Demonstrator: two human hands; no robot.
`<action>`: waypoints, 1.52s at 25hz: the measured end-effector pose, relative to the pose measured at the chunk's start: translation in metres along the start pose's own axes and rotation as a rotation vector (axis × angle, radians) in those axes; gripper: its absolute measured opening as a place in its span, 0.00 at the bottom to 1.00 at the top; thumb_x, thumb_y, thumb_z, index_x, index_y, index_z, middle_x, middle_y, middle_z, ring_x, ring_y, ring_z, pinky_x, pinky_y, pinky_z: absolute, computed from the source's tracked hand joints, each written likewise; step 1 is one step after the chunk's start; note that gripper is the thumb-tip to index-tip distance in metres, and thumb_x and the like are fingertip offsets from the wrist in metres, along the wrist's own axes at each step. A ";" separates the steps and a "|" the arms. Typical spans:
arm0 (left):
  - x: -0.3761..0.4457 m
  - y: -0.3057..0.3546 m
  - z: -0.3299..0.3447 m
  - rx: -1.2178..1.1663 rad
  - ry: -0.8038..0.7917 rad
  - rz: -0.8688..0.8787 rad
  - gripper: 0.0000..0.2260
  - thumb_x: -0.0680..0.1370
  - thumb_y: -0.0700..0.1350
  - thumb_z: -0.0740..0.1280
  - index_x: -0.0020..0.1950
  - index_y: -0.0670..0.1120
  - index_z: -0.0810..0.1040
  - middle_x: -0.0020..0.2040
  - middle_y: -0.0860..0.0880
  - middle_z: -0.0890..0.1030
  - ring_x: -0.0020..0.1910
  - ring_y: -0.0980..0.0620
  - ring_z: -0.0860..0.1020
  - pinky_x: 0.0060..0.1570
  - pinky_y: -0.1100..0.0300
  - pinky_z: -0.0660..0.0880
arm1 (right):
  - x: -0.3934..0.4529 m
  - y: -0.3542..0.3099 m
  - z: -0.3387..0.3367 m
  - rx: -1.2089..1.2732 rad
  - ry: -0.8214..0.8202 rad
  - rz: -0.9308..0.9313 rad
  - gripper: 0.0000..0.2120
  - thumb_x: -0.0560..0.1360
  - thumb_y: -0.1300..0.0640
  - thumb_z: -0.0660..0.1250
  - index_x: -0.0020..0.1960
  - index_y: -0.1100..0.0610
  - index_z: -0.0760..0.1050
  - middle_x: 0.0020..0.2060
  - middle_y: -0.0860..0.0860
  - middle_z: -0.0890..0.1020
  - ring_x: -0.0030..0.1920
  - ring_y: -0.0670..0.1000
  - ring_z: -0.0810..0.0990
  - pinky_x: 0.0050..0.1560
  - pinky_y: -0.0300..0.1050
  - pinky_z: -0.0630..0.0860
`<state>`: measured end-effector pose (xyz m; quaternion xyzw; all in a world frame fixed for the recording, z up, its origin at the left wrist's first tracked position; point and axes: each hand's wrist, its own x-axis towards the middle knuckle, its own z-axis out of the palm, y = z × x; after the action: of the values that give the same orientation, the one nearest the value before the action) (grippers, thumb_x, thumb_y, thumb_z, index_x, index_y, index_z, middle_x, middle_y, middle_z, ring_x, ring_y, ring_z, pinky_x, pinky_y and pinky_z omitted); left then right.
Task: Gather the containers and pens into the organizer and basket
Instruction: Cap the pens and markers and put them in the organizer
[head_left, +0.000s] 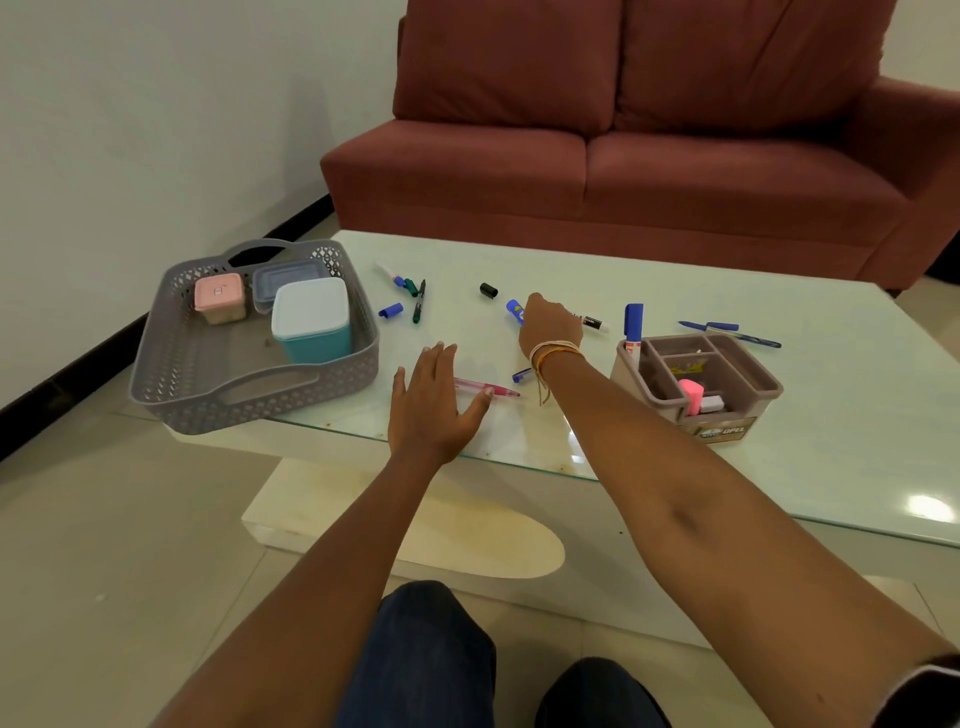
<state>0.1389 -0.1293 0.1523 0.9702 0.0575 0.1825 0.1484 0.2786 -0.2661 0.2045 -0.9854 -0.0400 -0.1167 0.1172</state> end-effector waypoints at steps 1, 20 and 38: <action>-0.001 0.000 0.001 0.003 0.011 0.002 0.34 0.77 0.66 0.53 0.77 0.49 0.55 0.78 0.50 0.59 0.77 0.51 0.55 0.75 0.45 0.50 | -0.002 0.003 -0.002 0.023 -0.011 -0.003 0.12 0.76 0.60 0.64 0.59 0.58 0.71 0.50 0.57 0.82 0.50 0.58 0.80 0.42 0.47 0.71; -0.033 0.138 0.008 -0.610 -0.210 0.242 0.37 0.69 0.65 0.69 0.74 0.54 0.61 0.73 0.55 0.67 0.69 0.59 0.67 0.66 0.64 0.62 | -0.059 0.118 -0.182 0.833 -0.026 0.226 0.09 0.65 0.57 0.69 0.35 0.63 0.76 0.26 0.53 0.72 0.25 0.51 0.68 0.24 0.38 0.67; 0.018 0.150 0.018 -1.015 -0.312 -0.014 0.47 0.60 0.55 0.81 0.73 0.51 0.60 0.68 0.52 0.70 0.60 0.55 0.70 0.49 0.68 0.71 | -0.064 0.123 -0.174 0.364 -0.308 0.137 0.13 0.71 0.62 0.73 0.53 0.68 0.81 0.45 0.60 0.82 0.41 0.54 0.78 0.45 0.45 0.79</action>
<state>0.1708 -0.2733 0.1891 0.7916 -0.0545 0.0399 0.6073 0.1910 -0.4304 0.3260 -0.9546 -0.0108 0.0521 0.2932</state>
